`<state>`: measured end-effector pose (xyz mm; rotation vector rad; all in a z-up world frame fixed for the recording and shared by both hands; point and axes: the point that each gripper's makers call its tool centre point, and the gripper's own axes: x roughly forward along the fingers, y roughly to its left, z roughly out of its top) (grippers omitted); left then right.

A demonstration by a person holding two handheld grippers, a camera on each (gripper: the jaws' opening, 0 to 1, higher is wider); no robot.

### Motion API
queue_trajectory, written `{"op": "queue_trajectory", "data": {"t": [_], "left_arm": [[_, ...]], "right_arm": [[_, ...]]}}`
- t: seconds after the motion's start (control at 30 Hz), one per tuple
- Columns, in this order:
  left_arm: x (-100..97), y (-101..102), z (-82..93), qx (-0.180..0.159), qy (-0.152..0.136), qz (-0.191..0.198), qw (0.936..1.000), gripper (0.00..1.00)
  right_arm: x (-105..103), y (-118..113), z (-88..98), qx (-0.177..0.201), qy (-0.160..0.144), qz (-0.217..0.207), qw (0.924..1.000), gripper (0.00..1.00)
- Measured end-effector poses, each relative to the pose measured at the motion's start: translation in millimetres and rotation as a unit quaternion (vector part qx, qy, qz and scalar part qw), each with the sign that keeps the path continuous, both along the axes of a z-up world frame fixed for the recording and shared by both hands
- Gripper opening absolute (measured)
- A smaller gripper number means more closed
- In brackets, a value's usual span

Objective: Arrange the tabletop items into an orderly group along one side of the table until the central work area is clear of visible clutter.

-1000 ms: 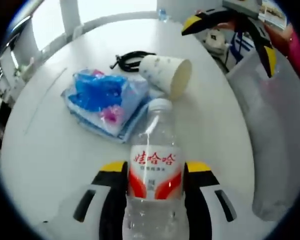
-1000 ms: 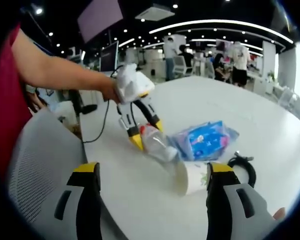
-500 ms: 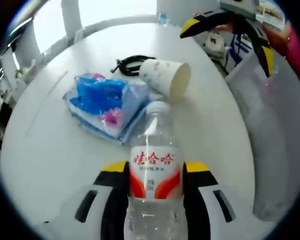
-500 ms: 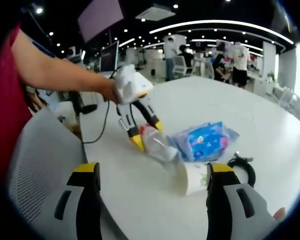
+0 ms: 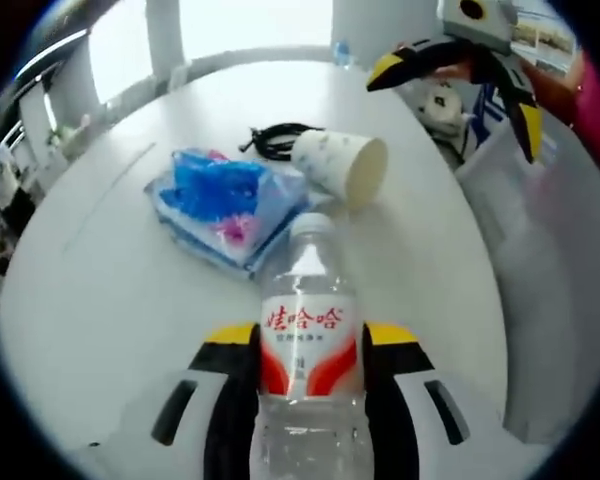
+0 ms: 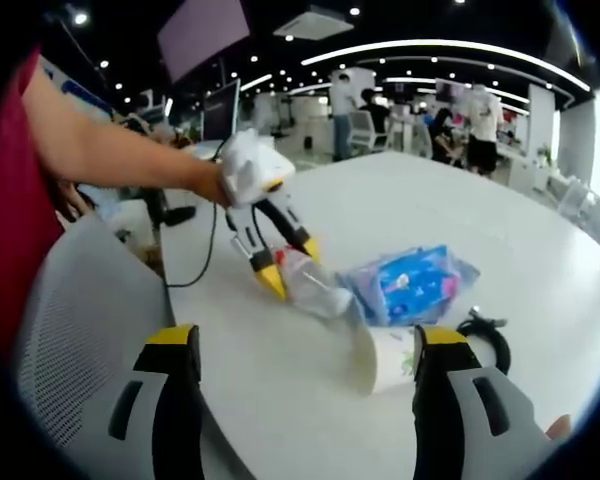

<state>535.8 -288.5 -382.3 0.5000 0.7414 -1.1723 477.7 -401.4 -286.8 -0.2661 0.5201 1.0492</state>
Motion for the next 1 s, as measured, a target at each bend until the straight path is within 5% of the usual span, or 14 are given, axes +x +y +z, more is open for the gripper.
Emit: {"op": "queue_trajectory", "data": {"t": [0.43,1.0], "left_arm": [[15.6,13,19.4,-0.071,-0.004,0.087,0.9937,0.36],[28.3,38,36.9,-0.089,-0.032,0.13,0.987,0.36]], "right_arm": [[0,5,1.6,-0.007,-0.002,0.009,0.9999,0.87],[0,11,3.2,-0.013,-0.004,0.019,0.9997,0.87]]}}
